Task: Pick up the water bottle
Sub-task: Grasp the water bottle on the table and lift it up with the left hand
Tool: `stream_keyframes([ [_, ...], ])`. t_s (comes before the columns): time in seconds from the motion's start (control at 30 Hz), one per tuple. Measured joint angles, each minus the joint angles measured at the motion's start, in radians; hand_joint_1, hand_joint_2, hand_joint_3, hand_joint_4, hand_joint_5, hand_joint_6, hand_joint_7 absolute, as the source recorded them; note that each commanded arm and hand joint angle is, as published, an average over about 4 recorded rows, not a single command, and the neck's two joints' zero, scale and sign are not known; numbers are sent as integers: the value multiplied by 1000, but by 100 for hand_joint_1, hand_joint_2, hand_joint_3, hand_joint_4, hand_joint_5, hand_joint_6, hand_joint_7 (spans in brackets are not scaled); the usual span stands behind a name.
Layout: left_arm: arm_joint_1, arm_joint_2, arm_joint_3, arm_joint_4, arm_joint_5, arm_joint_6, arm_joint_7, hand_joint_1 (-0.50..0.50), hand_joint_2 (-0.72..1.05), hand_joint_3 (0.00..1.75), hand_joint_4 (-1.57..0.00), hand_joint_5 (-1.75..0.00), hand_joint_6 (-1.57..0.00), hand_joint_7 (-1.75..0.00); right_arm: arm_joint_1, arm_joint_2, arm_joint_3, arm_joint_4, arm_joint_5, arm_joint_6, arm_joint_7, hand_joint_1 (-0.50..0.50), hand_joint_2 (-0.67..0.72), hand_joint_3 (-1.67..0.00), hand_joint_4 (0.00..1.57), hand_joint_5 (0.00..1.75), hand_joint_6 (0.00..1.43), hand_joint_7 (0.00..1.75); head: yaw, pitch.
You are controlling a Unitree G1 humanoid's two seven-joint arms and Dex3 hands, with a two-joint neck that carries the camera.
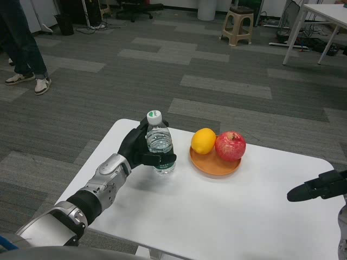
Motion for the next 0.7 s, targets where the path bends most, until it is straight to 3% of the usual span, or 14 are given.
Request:
stream_keyframes([
  [0.23, 11, 32, 8, -117, -1, 69, -21, 30, 105, 61, -30, -175, -10, -168, 0, 0, 0, 0, 0, -1, -1, -25, 72, 0, 0, 0, 0, 0, 4, 1],
  [0.7, 45, 73, 118, -453, 17, 347, -51, 30, 105, 61, -30, -175, -8, -168, 3, 1, 1, 1, 0, -6, -4, -25, 72, 0, 0, 0, 0, 0, 3, 0],
])
